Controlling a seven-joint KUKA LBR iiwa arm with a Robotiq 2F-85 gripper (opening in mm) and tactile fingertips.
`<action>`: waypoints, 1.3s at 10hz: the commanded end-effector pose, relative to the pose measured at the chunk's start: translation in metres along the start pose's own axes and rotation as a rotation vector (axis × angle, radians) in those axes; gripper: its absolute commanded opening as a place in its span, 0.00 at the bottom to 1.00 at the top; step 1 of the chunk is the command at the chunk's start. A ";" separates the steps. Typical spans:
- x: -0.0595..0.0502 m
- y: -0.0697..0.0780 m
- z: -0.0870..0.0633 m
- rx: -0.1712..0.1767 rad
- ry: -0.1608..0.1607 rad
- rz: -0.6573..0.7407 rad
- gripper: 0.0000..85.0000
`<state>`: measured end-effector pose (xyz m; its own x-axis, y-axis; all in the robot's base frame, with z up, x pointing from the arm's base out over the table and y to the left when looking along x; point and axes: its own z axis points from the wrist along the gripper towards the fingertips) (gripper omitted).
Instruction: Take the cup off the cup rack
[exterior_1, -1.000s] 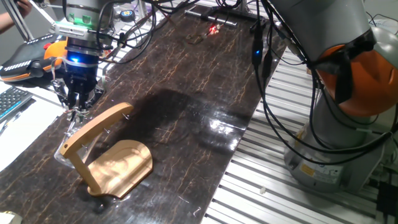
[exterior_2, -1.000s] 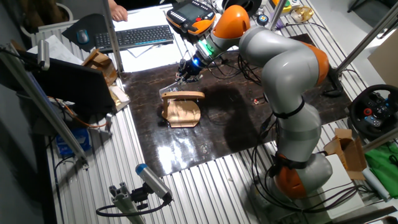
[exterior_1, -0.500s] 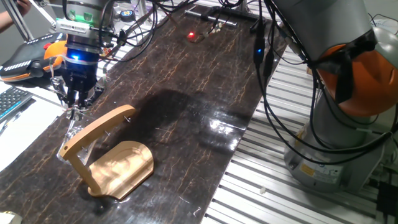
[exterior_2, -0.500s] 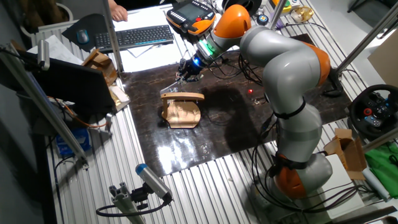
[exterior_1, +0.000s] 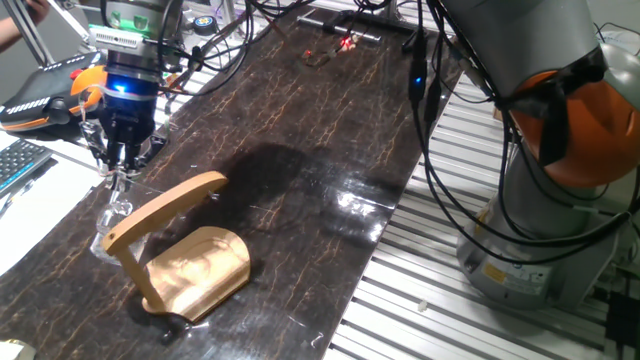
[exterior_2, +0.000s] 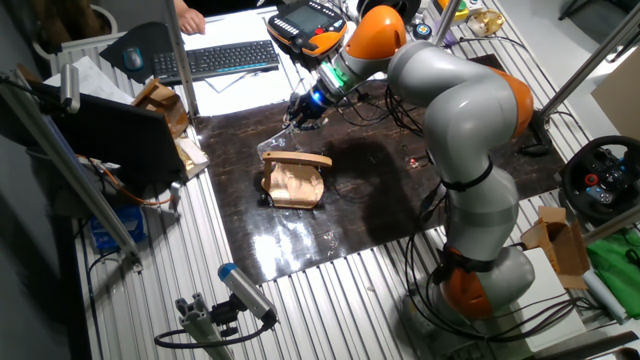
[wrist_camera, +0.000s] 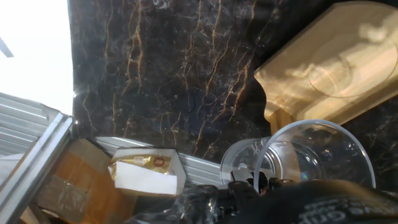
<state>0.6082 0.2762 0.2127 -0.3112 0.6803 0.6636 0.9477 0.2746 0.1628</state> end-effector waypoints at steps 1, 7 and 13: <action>-0.001 0.002 -0.003 -0.002 -0.007 -0.001 0.02; -0.034 0.019 -0.038 -0.012 -0.170 -0.173 0.02; -0.094 0.006 -0.080 0.243 -0.444 -0.622 0.02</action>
<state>0.6484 0.1713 0.2093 -0.6465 0.6831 0.3397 0.7592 0.6202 0.1974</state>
